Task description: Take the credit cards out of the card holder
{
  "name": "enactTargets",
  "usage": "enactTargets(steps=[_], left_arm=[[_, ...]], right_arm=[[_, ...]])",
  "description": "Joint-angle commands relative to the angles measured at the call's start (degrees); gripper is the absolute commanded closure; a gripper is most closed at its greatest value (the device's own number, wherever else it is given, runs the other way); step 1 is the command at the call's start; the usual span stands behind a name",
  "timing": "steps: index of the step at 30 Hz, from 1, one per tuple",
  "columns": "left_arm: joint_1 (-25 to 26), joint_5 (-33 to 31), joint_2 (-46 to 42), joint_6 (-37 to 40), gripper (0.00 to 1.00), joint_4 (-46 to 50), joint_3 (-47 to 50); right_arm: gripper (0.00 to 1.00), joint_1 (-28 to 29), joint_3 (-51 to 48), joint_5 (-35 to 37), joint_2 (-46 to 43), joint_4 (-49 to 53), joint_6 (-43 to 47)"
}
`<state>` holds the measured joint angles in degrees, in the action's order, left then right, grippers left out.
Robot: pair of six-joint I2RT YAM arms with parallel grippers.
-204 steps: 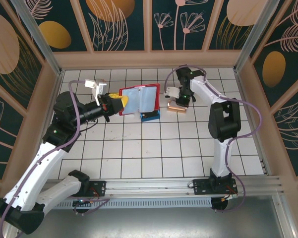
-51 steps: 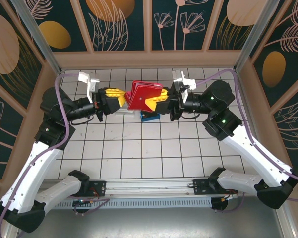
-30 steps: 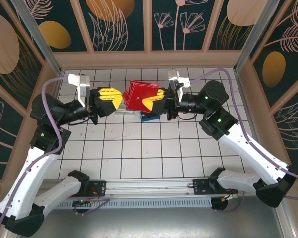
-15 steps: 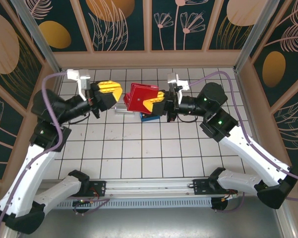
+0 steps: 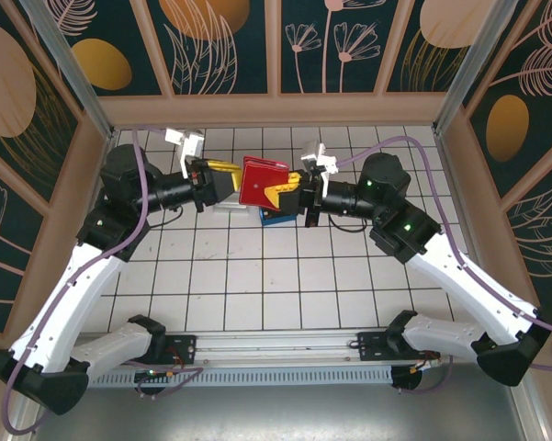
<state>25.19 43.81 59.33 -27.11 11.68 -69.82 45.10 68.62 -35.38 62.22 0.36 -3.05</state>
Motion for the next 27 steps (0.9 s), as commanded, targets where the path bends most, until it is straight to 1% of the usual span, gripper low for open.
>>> enactTargets(steps=[1,3,7,9,11,14,17,20,21,24,27], left_arm=[[0.12,-4.12,1.20,5.96,0.73,11.43,-2.78],[0.08,-9.32,2.11,9.70,0.74,17.39,-4.93],[0.12,-22.99,4.03,14.70,0.80,26.28,-8.39],[0.12,-26.08,4.56,15.36,0.82,27.40,-9.00],[0.12,-23.93,4.06,14.95,0.82,25.09,-8.35],[0.12,-15.65,0.73,11.95,0.81,15.91,-5.31],[0.12,-9.72,-4.14,8.70,0.74,5.22,-2.07],[0.12,-3.25,-8.23,5.76,0.65,-4.99,0.48],[0.12,-1.44,-8.92,4.65,0.62,-6.95,0.90],[0.12,2.09,-8.48,2.76,0.57,-9.72,0.31],[0.12,6.48,-6.90,0.65,0.54,-12.00,0.56]], right_arm=[[1.00,0.33,3.69,2.38,-1.60,-0.97,3.02],[1.00,0.34,4.05,2.85,-2.18,-0.29,3.21],[1.00,0.36,4.90,3.05,-2.62,1.28,3.02],[1.00,0.33,4.71,3.17,-2.50,1.08,2.17],[1.00,0.33,4.21,2.99,-2.47,0.11,0.84],[1.00,0.33,3.71,1.88,-2.20,-0.03,0.74],[1.00,0.34,3.00,0.23,-2.26,2.13,3.98],[1.00,0.25,1.57,-3.02,-2.70,0.85,4.69],[1.00,0.25,1.47,-4.18,-2.59,0.15,4.59],[1.00,0.25,0.85,-8.68,-2.68,-2.61,4.37],[1.00,0.24,-0.94,-13.08,-3.37,-6.61,4.28]])
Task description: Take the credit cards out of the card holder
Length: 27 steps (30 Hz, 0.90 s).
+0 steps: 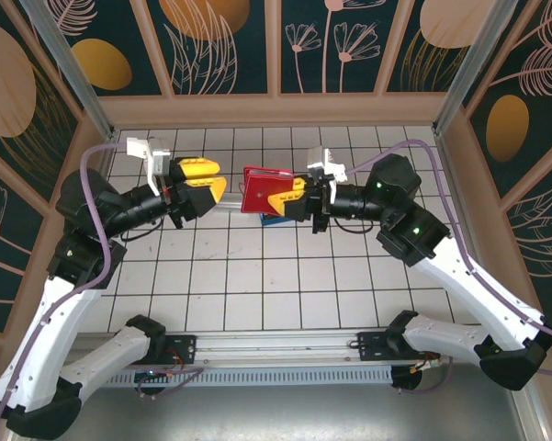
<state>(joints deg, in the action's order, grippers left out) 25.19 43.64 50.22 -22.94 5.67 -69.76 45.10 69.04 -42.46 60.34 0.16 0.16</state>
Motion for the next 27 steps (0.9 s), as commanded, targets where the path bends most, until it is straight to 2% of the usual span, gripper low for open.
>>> enactTargets(steps=[1,7,18,23,27], left_arm=[[0.12,7.78,2.72,-4.37,0.54,-6.64,0.57],[0.30,9.91,3.39,-5.11,0.52,-6.95,0.67],[4.56,10.15,5.29,2.65,0.54,2.43,0.77],[4.60,-1.94,7.09,10.41,0.68,14.78,-2.41],[4.60,-12.80,9.26,12.48,0.75,20.87,-4.29]], right_arm=[[1.00,0.21,-1.77,-6.56,-1.70,-7.33,0.98],[1.00,0.29,-1.14,-5.80,-1.46,-6.83,0.74],[1.00,0.29,0.34,-4.01,-0.99,-7.47,-0.52],[1.00,0.34,1.35,-4.67,-1.30,-7.44,-1.04],[1.00,0.47,1.68,-5.77,-1.49,-7.44,-1.31]])
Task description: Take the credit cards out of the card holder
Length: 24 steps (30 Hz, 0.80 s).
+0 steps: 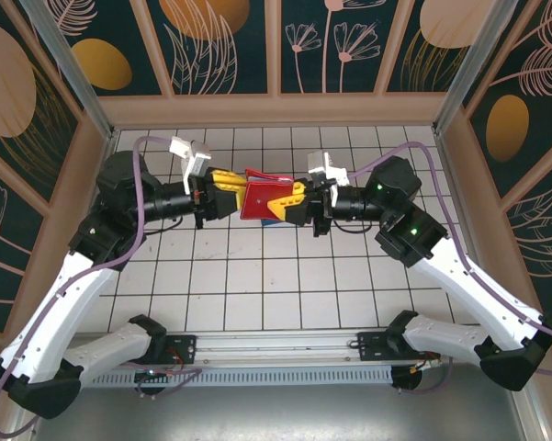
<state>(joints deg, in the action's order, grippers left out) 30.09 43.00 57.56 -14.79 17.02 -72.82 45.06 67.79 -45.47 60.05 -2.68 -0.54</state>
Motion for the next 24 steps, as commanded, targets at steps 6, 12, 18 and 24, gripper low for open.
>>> enactTargets(steps=[6,12,18,24], left_arm=[[-0.29,-24.98,1.38,4.38,0.77,12.00,-3.37],[-0.29,-9.34,-5.70,2.03,0.71,-1.66,1.12],[-0.34,1.90,-9.11,-0.04,0.71,-9.42,2.85],[-0.29,5.37,-10.54,-1.50,0.55,-13.50,2.73]], right_arm=[[1.00,0.47,3.23,-1.03,-1.17,-1.04,1.32],[1.00,0.51,2.57,-1.28,-1.56,0.46,3.10],[1.00,0.47,1.77,-5.89,-2.36,0.30,5.68],[1.00,0.54,2.19,-9.77,-1.48,1.47,6.95]])
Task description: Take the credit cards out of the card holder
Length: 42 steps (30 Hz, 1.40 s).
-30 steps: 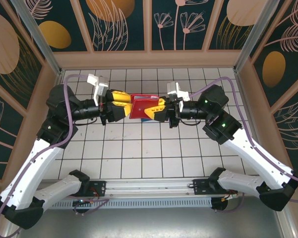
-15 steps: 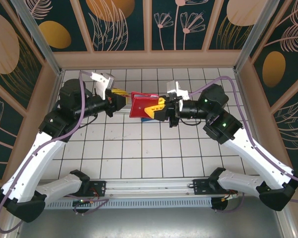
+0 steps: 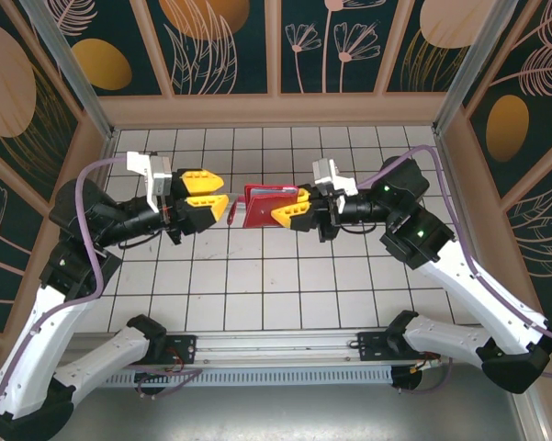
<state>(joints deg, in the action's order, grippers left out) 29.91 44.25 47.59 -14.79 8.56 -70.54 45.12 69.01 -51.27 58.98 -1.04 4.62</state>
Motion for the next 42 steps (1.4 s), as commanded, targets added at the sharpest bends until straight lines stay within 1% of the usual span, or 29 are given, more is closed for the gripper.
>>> enactTargets(steps=[1,4,10,13,15,19,21,22,23,24,26,27,28,33,37,42], left_arm=[[-0.12,4.38,-0.57,-1.71,0.54,-5.42,0.18],[-0.13,6.74,0.92,-2.45,0.54,-5.66,-0.90],[-0.04,18.27,4.51,-5.04,0.53,-8.52,-0.47],[0.06,19.26,5.04,-3.82,0.55,-7.82,-0.82],[0.05,19.93,5.98,-2.73,0.61,-6.48,-1.63],[0.02,20.43,7.00,-1.66,0.84,-5.66,-2.14],[0.06,20.94,6.92,-1.30,0.97,-5.74,-2.14],[0.06,21.19,6.83,-1.09,1.00,-5.76,-2.12],[0.04,21.23,6.72,-0.91,1.00,-5.79,-2.14],[0.06,21.14,6.51,-0.78,1.00,-5.74,-2.06],[0.06,21.31,6.29,-0.47,1.00,-5.37,-2.05],[0.06,21.62,6.37,-0.10,1.00,-4.86,-2.18],[0.06,21.81,6.45,0.25,1.00,-4.28,-2.31],[0.06,21.90,7.00,1.84,1.00,-1.79,-3.20],[0.08,21.56,6.94,2.57,1.00,-1.17,-3.55],[0.06,22.70,6.90,2.83,1.00,-1.33,-3.48]], right_arm=[[1.00,0.51,0.98,-4.76,-0.36,-0.20,1.77],[1.00,0.65,1.19,-5.51,0.07,-1.10,1.24],[1.00,0.84,2.81,-6.62,2.10,-1.48,-0.57],[1.00,1.24,3.48,-6.83,3.05,-0.99,-0.68],[1.00,1.59,3.82,-6.25,3.49,-0.56,-0.62],[1.00,1.96,4.11,-6.57,3.77,-0.64,-0.49],[1.00,2.07,4.37,-6.26,3.73,0.09,-0.16],[1.00,2.06,4.51,-5.93,3.74,0.62,0.07],[1.00,2.07,4.64,-5.49,3.65,1.14,0.12],[0.97,2.07,4.92,-5.04,3.65,1.62,0.12],[0.72,2.09,5.74,-4.51,3.70,2.97,0.08],[0.63,2.06,6.29,-4.22,3.74,3.68,0.21],[0.60,2.15,6.90,-4.04,3.82,4.29,0.29],[0.59,2.16,10.09,-4.54,4.99,7.22,0.47],[0.55,2.21,10.79,-6.15,5.24,8.39,-0.18],[0.56,2.07,11.04,-7.21,4.86,11.81,0.78]])
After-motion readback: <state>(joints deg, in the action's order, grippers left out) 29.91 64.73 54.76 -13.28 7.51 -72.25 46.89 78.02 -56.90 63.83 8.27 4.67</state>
